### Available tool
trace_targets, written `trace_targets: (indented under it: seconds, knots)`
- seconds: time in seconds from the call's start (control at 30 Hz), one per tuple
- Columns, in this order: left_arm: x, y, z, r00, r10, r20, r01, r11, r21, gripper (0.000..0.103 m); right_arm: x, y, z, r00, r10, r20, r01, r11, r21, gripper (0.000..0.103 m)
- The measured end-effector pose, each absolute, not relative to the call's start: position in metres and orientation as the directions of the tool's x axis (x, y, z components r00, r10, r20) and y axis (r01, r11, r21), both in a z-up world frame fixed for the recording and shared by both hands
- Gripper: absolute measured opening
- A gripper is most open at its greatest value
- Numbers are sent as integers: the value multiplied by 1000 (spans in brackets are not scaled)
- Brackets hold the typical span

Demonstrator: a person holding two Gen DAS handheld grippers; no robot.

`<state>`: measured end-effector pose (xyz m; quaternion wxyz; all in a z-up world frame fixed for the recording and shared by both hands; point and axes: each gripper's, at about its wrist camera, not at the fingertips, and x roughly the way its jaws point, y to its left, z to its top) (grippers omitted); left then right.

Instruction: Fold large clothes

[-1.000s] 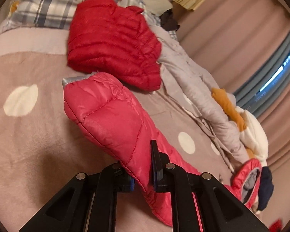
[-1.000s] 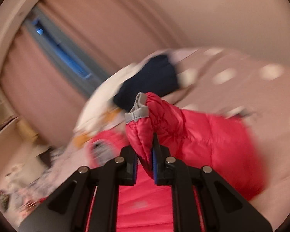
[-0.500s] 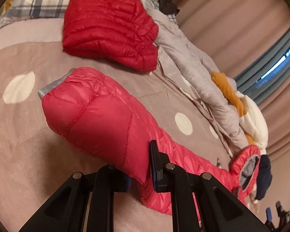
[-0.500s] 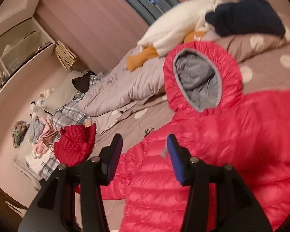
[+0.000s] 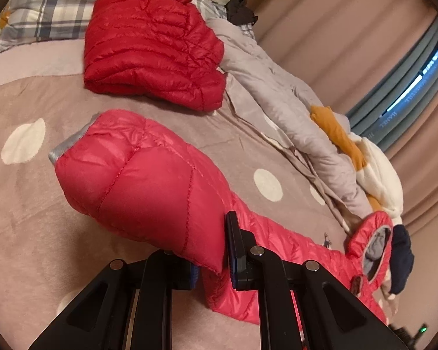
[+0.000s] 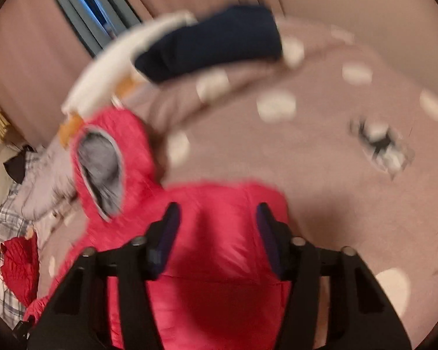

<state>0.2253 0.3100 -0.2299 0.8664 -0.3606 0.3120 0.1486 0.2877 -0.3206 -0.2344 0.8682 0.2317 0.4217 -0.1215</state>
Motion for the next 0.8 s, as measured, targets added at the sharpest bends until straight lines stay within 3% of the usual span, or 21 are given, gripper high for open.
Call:
trace_targets:
  seconds: [0.1, 0.2, 0.37, 0.53, 0.8]
  knots:
    - [226, 305, -225, 763, 75, -642, -491, 713, -501, 11, 290, -274, -260, 610, -131, -781, 286, 956, 62, 51]
    - [226, 298, -220, 776, 94, -624, -482, 727, -490, 11, 291, -259, -270, 613, -174, -771, 264, 965, -9, 51]
    - [234, 283, -202, 793, 88, -603, -450, 751, -483, 11, 279, -283, -249, 635, -109, -765, 354, 921, 163, 46]
    - [244, 238, -161, 837, 74, -542, -363, 816, -450, 11, 237, -307, -206, 698, -169, -696, 446, 863, 238, 50]
    - [258, 109, -115, 868, -156, -471, -85, 888, -451, 11, 173, -335, -160, 733, -252, -632, 500, 830, 249, 50]
